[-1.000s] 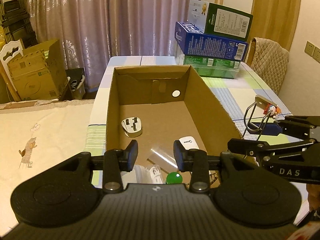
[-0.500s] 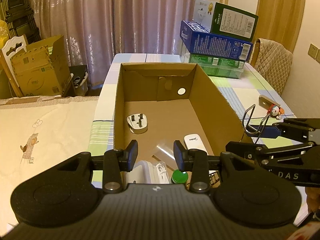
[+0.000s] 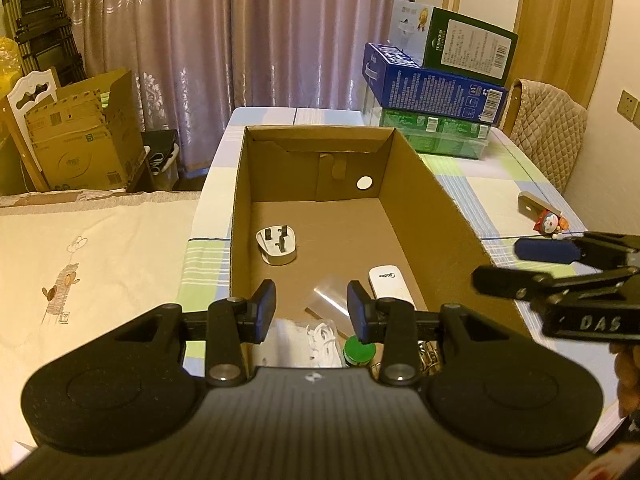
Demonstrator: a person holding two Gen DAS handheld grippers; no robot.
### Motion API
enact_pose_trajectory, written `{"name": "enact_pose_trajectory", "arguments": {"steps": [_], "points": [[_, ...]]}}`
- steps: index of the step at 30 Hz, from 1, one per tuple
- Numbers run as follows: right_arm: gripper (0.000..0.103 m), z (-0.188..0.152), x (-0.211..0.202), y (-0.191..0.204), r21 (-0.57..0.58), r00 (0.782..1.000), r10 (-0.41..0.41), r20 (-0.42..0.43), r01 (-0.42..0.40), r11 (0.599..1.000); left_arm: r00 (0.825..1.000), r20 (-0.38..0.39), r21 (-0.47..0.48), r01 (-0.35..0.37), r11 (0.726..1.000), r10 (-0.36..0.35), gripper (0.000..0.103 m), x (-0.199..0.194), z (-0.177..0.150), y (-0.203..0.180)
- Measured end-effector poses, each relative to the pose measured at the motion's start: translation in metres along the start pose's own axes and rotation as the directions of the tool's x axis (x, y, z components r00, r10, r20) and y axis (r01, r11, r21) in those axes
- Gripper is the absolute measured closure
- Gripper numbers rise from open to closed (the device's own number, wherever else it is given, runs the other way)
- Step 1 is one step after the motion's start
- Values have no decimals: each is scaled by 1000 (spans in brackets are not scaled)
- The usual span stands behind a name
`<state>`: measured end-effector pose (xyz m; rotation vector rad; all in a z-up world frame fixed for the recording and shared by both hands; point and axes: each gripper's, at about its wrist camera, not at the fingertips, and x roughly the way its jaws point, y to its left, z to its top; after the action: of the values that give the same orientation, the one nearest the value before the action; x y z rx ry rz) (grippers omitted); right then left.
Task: Organize rigid objects
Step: 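Open both tools to release the lip balm and wire rack into the box, then move both open tools away from the box toward the Doraemon figure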
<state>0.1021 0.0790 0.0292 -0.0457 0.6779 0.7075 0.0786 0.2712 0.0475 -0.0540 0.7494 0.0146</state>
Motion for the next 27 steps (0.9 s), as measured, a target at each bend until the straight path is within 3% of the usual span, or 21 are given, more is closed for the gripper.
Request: {"name": "enact_pose_trajectory", "arguments": {"steps": [10, 18, 27], "points": [[37, -13, -49, -30, 83, 996, -82, 35, 79, 993, 1000, 17, 0, -11, 1000, 11, 69, -20, -1, -19], [37, -34, -85, -42, 54, 988, -150, 27, 149, 987, 1000, 18, 0, 6, 1000, -6, 69, -35, -5, -48], [37, -48, -121, -67, 116, 979, -202, 36, 196, 974, 999, 10, 2, 39, 999, -39, 60, -46, -12, -86]]}}
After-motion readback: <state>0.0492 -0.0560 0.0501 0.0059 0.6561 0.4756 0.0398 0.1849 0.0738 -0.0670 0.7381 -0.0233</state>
